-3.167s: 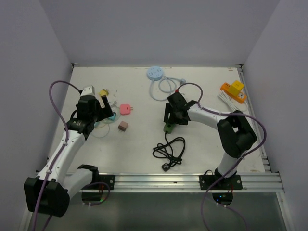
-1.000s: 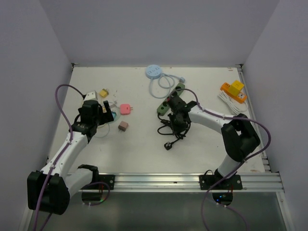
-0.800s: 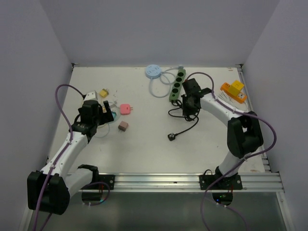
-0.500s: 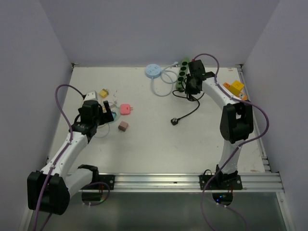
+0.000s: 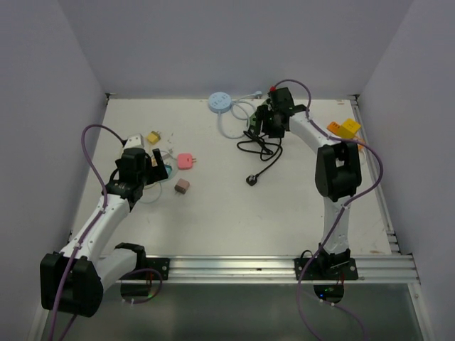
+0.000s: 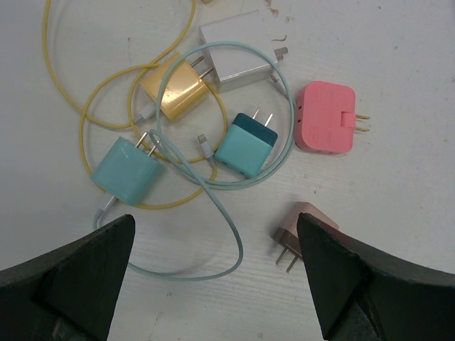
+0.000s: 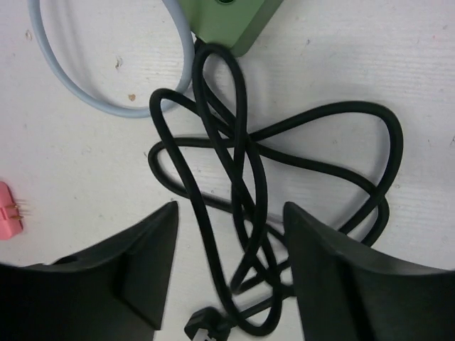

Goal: Pull the plug off the socket

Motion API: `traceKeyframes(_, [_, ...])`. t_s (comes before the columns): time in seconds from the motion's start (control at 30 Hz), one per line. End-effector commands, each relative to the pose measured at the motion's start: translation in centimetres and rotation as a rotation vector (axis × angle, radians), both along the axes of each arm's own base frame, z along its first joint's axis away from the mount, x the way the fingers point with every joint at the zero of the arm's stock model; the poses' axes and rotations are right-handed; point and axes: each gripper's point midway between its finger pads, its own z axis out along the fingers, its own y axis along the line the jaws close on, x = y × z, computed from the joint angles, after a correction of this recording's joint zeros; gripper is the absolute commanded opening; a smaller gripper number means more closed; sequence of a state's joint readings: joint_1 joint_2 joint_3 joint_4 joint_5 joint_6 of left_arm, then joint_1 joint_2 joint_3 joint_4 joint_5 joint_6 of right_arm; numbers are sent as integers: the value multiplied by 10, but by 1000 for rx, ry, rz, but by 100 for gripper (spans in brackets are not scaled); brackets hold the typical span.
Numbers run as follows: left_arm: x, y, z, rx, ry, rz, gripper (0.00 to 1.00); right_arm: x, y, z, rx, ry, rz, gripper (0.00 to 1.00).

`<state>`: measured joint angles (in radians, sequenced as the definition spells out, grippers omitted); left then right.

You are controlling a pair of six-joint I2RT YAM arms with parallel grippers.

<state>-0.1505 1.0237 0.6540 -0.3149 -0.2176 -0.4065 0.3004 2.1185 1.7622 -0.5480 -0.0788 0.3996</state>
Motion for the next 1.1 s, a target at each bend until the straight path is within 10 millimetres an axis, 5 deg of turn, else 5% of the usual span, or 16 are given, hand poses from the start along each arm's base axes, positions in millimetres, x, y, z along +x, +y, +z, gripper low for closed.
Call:
traceKeyframes(0.0, [10,5,16,16,-61,13,99,7,-5,52,10,-141,20,69])
traceKeyframes(0.13, [10,4,16,13,-62,9,99,0,-33,76,-39,-169,-41,86])
traceKeyframes(0.23, [10,4,19,11,-73,9,99,-5,-68,86,-94,-187,-125,88])
traceKeyframes(0.47, [10,2,21,1,-82,-2,99,-16,-181,66,-234,-137,-380,89])
traceKeyframes(0.67, [10,0,22,-1,-87,-10,99,-17,-252,57,-243,-119,-520,89])
traceKeyframes(1.07, [9,-3,21,9,-87,-34,99,-33,-303,-7,-286,60,-468,90])
